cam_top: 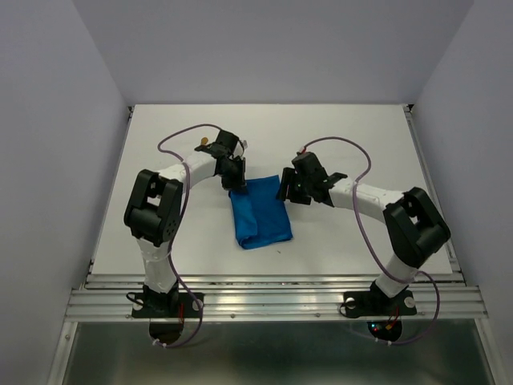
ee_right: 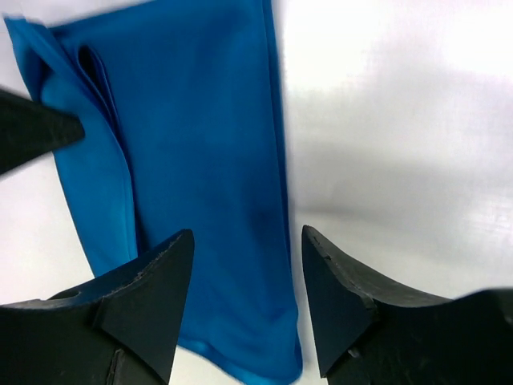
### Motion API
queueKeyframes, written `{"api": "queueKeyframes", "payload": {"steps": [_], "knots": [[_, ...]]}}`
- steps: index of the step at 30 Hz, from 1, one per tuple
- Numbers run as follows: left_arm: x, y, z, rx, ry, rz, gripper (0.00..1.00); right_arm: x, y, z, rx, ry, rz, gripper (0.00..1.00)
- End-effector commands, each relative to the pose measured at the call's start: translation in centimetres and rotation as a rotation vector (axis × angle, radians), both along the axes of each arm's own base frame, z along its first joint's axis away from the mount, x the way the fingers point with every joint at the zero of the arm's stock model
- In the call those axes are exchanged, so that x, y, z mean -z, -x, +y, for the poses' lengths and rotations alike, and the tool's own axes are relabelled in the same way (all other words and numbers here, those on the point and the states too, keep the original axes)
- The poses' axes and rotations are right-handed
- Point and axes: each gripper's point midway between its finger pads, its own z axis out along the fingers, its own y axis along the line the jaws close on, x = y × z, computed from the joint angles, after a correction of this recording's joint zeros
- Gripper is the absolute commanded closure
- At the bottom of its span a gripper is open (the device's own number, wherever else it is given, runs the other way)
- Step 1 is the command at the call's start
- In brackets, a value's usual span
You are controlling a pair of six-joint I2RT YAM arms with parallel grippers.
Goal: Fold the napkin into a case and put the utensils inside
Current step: Rotate the 2/3-rectangle-folded napkin from the center of the board, then smooth out the 2/3-rectangle-folded napkin at the center of the board.
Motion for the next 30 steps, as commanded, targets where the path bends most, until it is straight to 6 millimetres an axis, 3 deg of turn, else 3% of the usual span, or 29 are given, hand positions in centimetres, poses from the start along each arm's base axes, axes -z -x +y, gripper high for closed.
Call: {"api": "queueKeyframes", "payload": {"steps": [1,5,6,13,16,18,22,23,25,30], "knots": [[-4.3,-1.0,-0.1,0.001,0.002,-0.102,1.00,-0.6,-3.7,0.7,-0.045,0.027,-0.058,0.39],[-5.4,-1.3,0.4,-0.035,-0.019,-0.129,1.00,-0.3,-6.5,1.3,-0.052,0.044,-0.077,0.41],[-5.5,-1.4,0.5,-0.042,-0.022,-0.129,1.00,0.8,-6.7,1.4,-0.058,0.059,-0.060,0.42],[-6.4,-2.3,1.4,-0.142,-0.072,-0.156,0.96,2.7,-8.1,2.9,-0.111,0.063,-0.040,0.46],[-6.7,-3.0,2.2,-0.200,-0.118,-0.177,0.88,2.9,-8.4,2.8,-0.096,0.070,-0.045,0.55],[-6.4,-3.4,2.6,-0.238,-0.162,-0.187,0.77,2.9,-8.5,2.8,-0.086,0.069,-0.046,0.62],[-6.7,-4.1,2.5,-0.274,-0.226,-0.216,0.61,3.0,-8.6,2.8,-0.079,0.068,-0.043,0.65],[-6.7,-4.2,2.5,-0.280,-0.236,-0.222,0.51,3.0,-8.6,2.8,-0.080,0.067,-0.043,0.65],[-6.4,-4.1,2.3,-0.285,-0.280,-0.232,0.42,3.0,-8.5,2.8,-0.080,0.066,-0.040,0.65],[-6.0,-4.8,2.3,-0.301,-0.405,-0.281,0.43,3.0,-8.3,2.9,-0.083,0.058,-0.034,0.65]]}}
